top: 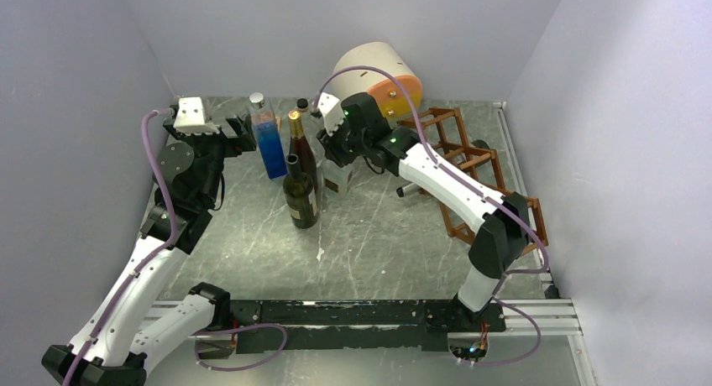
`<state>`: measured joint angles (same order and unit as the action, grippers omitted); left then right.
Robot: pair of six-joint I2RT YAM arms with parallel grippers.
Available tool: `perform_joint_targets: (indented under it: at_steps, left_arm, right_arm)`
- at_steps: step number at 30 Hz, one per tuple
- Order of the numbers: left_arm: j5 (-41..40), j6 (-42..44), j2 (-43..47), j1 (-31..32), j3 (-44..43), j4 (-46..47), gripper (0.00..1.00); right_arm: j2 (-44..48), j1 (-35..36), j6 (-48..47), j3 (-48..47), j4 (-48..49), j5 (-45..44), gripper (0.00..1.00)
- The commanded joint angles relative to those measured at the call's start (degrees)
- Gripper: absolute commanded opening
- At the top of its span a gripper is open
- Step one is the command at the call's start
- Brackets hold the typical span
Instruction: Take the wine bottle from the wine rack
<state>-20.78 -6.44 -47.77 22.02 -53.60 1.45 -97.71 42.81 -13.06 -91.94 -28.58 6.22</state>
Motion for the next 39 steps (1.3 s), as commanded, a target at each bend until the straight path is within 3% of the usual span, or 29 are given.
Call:
perform_joint_targets:
  at_steps: [1,4,14,22,23,24,25,29,34,39]
  left_arm:
    - [0.32,-0.33,0.84,0.46,-0.62,1.01,0.94]
    - [0.21,-0.25,0.96,0.48,-0.62,1.02,0.94]
    - [0.09,-0.32,0.88,0.43,-0.58,1.03,0.94]
    - [0.24,-0.26,0.6,0.43,-0.62,0.93,0.94]
    - [0.17,-0.25,0.66,0.45,-0.58,0.97,0.94]
    - [0.06,-0.18,0.67,0.48,-0.47,1.13,0.94]
    - [0.07,-0.16,0.74,0.46,-0.46,1.18,0.94]
    - [-0.01,-0.16,0.79,0.46,-0.54,1.03,0.94]
    - [0.25,-0.32,0.11,0.48,-0.62,0.91,0.94]
    - [0.42,-0.81,0.74,0.5,-0.63,0.87,0.94]
  right_arm:
    - [-0.38,0.06,-0.3,-4.06,2.35,-1.27,0.0]
    - [-1.07,0.11,-0.37,-4.15,2.21,-2.59,0.01]
    - [-0.33,0.16,0.24,-5.2,2.83,-3.67,0.59]
    - [2.45,0.62,-1.56,-10.81,-2.41,-2.31,0.74]
    - [3.71,0.9,-1.68,-11.59,-3.39,-1.92,0.8]
    - [5.44,1.21,-1.93,-12.12,-4.42,-1.34,0.94]
    - [7.29,1.32,-2.15,-11.93,-4.87,-0.7,0.99]
    - [18.42,1.46,-5.08,-3.74,-4.79,-0.12,1.0]
    - [34.95,1.46,-12.69,15.85,-3.36,-6.16,1.0]
    - [44.63,1.41,-26.32,30.63,-6.97,-8.51,1.0]
